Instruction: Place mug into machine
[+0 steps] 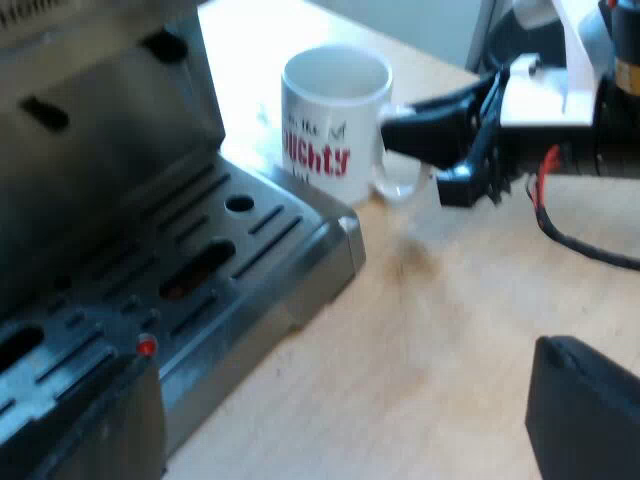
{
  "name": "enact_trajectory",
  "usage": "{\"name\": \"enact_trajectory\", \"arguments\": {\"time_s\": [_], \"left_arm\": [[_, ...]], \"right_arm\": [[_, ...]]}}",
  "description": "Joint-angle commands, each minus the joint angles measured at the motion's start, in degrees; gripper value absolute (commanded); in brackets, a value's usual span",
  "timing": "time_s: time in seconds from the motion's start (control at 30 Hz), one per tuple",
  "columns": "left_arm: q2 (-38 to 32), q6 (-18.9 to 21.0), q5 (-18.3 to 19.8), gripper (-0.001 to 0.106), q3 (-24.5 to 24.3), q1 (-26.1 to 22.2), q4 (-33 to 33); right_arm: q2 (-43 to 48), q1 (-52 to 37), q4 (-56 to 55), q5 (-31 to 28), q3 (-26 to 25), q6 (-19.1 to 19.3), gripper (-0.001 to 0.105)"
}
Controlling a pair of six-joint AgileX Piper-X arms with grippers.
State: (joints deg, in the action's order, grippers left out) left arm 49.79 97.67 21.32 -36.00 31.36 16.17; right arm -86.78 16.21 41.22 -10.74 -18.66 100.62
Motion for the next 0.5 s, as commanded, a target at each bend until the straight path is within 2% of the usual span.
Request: {"name": "enact_trajectory", "arguments": {"time_s": [0.03, 0.5], "left_arm": [[-0.1, -0.2, -0.1, 0.075, -0.1, 0.3, -1.6], [-16.0, 0.2, -0.1, 0.075, -0.1, 0.3, 0.3]], "right_arm": [[3.4, 0.5, -0.4, 0.3, -0.5, 0.9, 0.0], [25.7, 5.9, -19.8, -1.3, -0.4, 1.8, 0.0]]}}
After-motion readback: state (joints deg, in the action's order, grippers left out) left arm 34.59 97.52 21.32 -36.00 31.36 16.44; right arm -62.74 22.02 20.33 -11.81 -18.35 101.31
